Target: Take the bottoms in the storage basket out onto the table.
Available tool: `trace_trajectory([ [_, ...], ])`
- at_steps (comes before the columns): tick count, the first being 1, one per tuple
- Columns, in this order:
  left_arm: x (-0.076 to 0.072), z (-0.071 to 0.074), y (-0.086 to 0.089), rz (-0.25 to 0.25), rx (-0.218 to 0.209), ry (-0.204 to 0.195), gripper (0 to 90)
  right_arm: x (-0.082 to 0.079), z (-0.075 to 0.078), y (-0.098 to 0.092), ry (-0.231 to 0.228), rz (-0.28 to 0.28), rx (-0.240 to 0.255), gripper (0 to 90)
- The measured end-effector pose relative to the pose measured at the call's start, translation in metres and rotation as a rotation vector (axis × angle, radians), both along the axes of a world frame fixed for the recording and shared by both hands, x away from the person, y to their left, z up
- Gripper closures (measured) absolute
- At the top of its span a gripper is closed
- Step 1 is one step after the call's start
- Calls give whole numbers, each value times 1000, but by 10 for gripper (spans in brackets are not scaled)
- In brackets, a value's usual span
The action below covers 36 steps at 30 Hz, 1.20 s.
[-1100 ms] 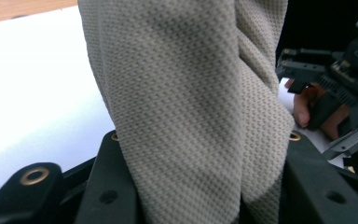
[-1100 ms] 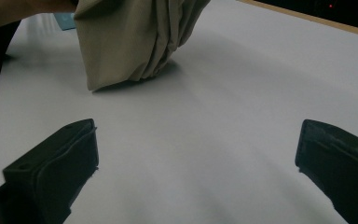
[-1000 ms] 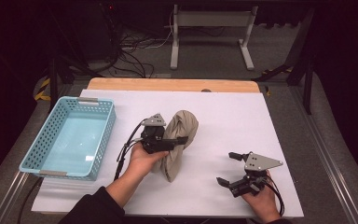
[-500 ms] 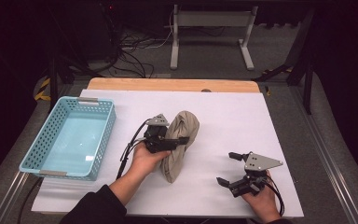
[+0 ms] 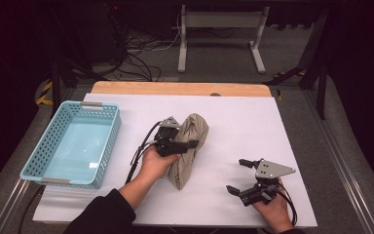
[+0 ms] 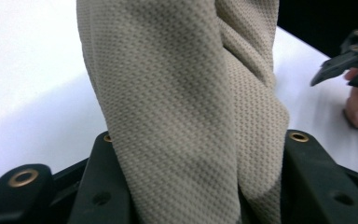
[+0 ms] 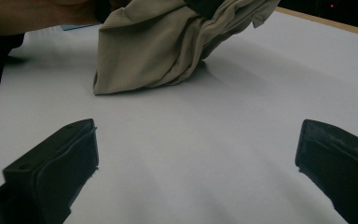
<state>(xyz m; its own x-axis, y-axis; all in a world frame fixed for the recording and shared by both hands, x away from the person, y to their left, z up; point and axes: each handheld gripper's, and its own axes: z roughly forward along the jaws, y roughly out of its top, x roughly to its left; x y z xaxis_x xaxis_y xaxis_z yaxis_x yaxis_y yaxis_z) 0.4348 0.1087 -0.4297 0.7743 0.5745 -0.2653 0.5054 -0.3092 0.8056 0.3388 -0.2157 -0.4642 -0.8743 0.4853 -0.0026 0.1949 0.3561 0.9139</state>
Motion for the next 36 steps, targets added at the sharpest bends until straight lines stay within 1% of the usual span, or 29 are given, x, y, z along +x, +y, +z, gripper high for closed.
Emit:
trace_trajectory([
  [4, 3, -1, -5, 17, 35, 11, 556, 0, 0, 0, 0, 1, 0, 0],
  [5, 4, -1, -6, 13, 47, 9, 548, 0, 0, 0, 0, 1, -1, 0],
  [6, 5, -1, -7, 21, 54, 8, 542, 0, 0, 0, 0, 1, -1, 1],
  [7, 6, -2, -9, 25, 61, 16, 530, 0, 0, 0, -1, 1, -1, 0],
  [8, 7, -2, -9, 23, 72, 12, 515, 0, 0, 0, -1, 1, 0, 0],
  [9, 7, -3, -11, 28, 78, 16, 491, 0, 0, 0, -1, 2, 0, 0],
  [11, 8, -3, -12, 30, 89, 12, 411, 0, 0, 0, -1, 2, -1, 0],
  [12, 9, -4, -14, 34, 100, 17, 381, 0, 0, 0, -1, 2, -1, 0],
  [13, 9, -4, -14, 39, 101, 22, 322, 0, 0, 0, -1, 2, -1, 1],
  [14, 9, -4, -15, 42, 100, 26, 287, 0, 0, 0, -1, 2, -1, 0],
  [15, 10, -4, -15, 41, 102, 19, 254, 0, 0, 0, -2, 1, -1, 0],
  [17, 9, -2, -15, 59, 106, 8, 185, 0, 0, 0, -3, 1, -1, 0],
  [19, 8, 2, -15, 72, 119, -23, 151, 0, 0, 0, -3, 0, -1, 0],
  [21, 7, 4, -14, 71, 110, -36, 137, 0, 0, 0, -4, 1, -1, 0],
  [25, 4, 8, -12, 69, 88, -47, 126, 0, 0, 0, -4, 0, -1, 0],
  [28, 2, 12, -10, 61, 88, -59, 122, 0, 0, 0, -5, 0, -1, 0],
  [29, 1, 13, -10, 66, 83, -63, 122, 0, 0, 0, -5, 0, -2, 0],
  [33, -5, 20, -7, 54, 73, -89, 119, 0, 0, 0, -2, 0, -1, 0],
  [34, -5, 22, -6, 48, 81, -104, 119, 0, 0, 0, -3, 1, -1, 0],
  [36, -8, 25, -4, 48, 77, -112, 118, -1, 0, 0, -3, 0, 0, 0],
])
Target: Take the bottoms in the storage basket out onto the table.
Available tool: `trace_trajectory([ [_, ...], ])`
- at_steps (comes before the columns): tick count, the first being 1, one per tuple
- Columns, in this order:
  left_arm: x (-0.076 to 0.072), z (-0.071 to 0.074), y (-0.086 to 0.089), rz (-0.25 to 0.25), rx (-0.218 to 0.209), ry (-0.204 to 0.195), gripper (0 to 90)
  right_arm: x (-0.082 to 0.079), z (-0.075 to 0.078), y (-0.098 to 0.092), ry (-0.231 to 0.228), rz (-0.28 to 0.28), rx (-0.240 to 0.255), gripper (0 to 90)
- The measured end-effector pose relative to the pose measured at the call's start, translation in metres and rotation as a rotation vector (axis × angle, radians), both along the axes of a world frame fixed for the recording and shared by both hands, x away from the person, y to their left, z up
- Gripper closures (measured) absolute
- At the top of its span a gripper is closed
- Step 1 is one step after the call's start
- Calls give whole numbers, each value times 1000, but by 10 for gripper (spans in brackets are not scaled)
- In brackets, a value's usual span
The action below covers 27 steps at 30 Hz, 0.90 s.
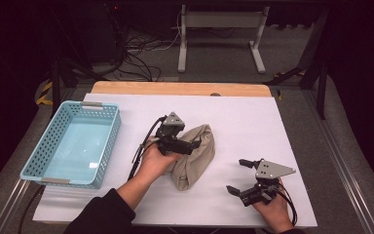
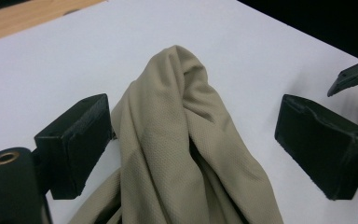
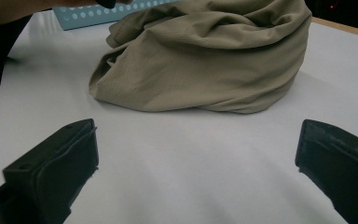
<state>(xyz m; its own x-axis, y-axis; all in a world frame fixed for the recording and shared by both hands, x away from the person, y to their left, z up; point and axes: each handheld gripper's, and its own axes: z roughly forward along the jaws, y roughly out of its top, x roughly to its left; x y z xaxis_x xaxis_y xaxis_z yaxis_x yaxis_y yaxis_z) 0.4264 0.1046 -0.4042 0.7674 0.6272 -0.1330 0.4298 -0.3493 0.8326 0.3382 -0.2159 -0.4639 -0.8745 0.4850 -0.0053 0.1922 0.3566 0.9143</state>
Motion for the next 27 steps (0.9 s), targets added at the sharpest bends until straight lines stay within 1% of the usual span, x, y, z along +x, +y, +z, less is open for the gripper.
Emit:
trace_trajectory([
  [3, -3, 5, 4, -5, -4, -13, 115, 0, 0, 0, 2, 0, 2, 0],
  [4, -5, 7, 5, -5, -13, -14, 114, 0, 0, 0, 2, 0, 2, 0],
  [6, -7, 10, 8, -4, -12, -31, 112, 0, 0, 0, 2, 0, 2, 0],
  [7, -8, 11, 9, -6, -24, -28, 112, 0, 0, 0, 2, 0, 2, 1],
  [8, -8, 13, 10, -5, -21, -35, 112, 0, 0, 0, 2, 0, 2, 0],
  [9, -9, 14, 11, -12, -29, -35, 112, 0, 0, 0, 3, -1, 2, 1],
  [11, -11, 16, 12, -15, -36, -36, 110, 0, 0, 0, 3, -1, 2, 0],
  [16, -17, 19, 18, -20, -38, -43, 106, 0, 0, 0, 3, -2, 2, 0],
  [18, -23, 19, 24, -25, -49, -59, 106, 0, 0, 0, 3, -2, 1, 0],
  [20, -29, 16, 34, -23, -48, -84, 110, 0, 0, 0, 3, -2, 2, 0],
  [21, -36, 12, 42, -24, -73, -89, 106, 0, 0, 0, 4, -1, 2, 0],
  [22, -40, 9, 48, -25, -82, -102, 108, 0, 0, 0, 4, -1, -1, 1],
  [23, -47, 4, 56, -19, -102, -104, 111, 0, 0, 0, 3, -1, 0, 0],
  [25, -64, -9, 74, -10, -138, -124, 101, 0, 0, 0, 1, 1, -1, 0],
  [26, -70, -14, 80, -6, -147, -136, 100, 0, 0, 1, 1, 2, -1, 0],
  [27, -79, -24, 89, -4, -155, -148, 100, 0, 0, 1, 1, 2, -1, 0],
])
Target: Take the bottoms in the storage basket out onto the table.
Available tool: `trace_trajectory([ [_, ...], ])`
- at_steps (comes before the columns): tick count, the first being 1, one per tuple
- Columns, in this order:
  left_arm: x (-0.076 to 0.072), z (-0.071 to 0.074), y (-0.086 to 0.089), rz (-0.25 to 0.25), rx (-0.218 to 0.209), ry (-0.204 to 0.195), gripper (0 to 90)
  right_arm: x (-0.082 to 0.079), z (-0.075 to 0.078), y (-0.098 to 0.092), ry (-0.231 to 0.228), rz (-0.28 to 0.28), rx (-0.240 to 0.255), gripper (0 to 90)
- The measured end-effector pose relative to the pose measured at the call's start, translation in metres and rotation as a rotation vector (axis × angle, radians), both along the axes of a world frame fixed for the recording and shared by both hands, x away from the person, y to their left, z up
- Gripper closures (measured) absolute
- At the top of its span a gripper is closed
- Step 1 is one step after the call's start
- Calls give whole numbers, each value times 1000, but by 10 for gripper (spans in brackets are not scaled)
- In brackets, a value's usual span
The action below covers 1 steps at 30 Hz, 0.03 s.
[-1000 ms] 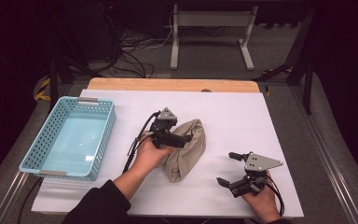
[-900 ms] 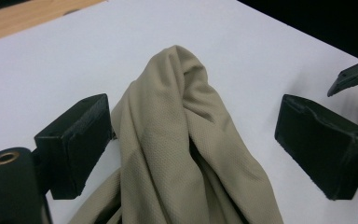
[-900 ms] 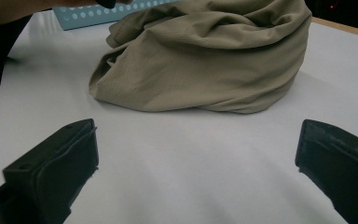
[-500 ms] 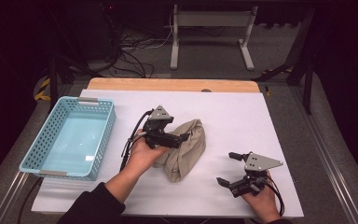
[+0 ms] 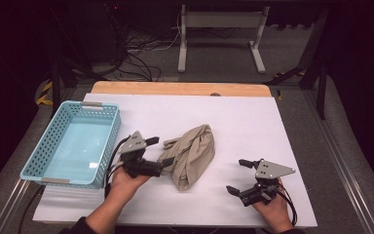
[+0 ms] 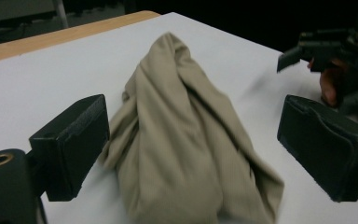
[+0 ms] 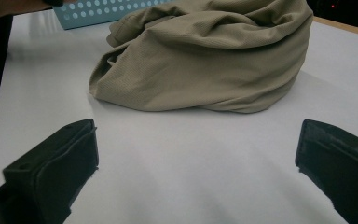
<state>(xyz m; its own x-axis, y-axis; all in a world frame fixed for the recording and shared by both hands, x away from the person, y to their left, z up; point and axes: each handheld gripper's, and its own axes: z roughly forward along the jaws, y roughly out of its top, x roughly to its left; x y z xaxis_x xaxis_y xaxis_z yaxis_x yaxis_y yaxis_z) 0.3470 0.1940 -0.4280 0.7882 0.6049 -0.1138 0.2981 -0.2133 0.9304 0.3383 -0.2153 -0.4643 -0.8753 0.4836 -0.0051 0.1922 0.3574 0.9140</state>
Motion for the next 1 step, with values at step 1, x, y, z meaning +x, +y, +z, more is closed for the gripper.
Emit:
trace_trajectory([
  [1, -5, -5, 5, 5, -4, 3, 97, 0, 0, 0, -2, 1, 0, 0],
])
